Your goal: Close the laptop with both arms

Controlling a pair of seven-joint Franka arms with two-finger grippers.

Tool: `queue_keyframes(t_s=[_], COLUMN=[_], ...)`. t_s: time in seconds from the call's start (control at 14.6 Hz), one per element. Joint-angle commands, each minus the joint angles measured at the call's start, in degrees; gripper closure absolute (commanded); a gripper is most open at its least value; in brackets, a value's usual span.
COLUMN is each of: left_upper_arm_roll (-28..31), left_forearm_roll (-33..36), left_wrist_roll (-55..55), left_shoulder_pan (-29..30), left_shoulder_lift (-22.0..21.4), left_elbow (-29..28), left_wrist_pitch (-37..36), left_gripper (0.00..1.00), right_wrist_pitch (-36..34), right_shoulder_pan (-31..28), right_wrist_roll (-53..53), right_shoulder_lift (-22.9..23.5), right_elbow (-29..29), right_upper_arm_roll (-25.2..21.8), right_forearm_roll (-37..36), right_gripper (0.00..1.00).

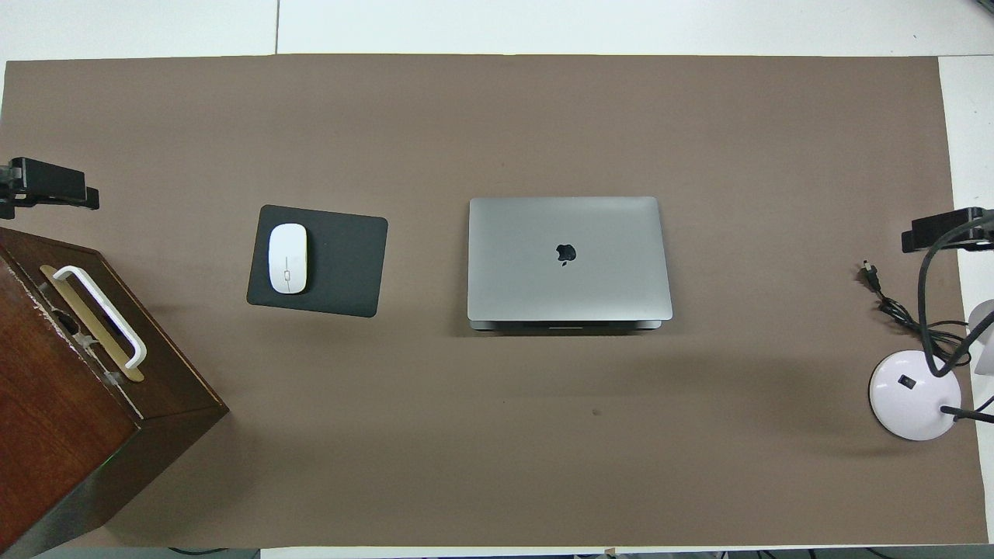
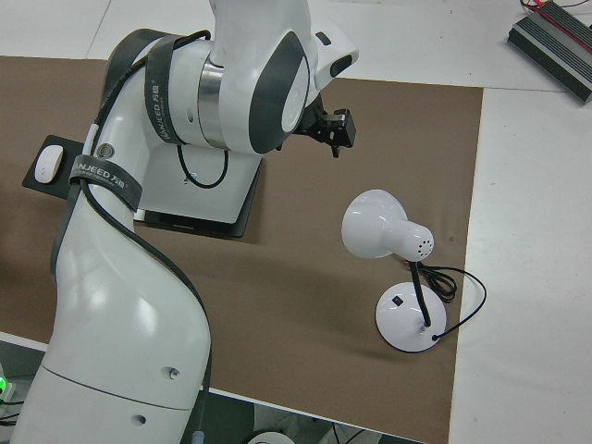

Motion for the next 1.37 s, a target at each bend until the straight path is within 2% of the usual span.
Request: queue_keyframes(t_s=[0.0, 1.3], left_upper_arm_roll=[-0.06, 0.12], left_forearm_roll=[2.56, 3.53], left_wrist_roll=[0.25, 2.63], left_shoulder_pan=[-0.27, 0.17], left_shoulder_lift=[-0.73, -0.82], left_elbow=[-0.78, -1.14], left_wrist_pitch=[-0.37, -0.64], left_gripper=[0.0, 0.0], right_wrist_pitch=[-0.26, -0.08], right_shoulder_pan=[-0.24, -0.24], right_wrist_roll=[0.3, 0.3], right_shoulder_lift=[-0.94, -0.94], right_elbow=[-1.0, -1.26], right_upper_arm_roll=[0.13, 0.13], right_forearm_roll=[-0.61, -0.61], right_gripper=[0.0, 0.0])
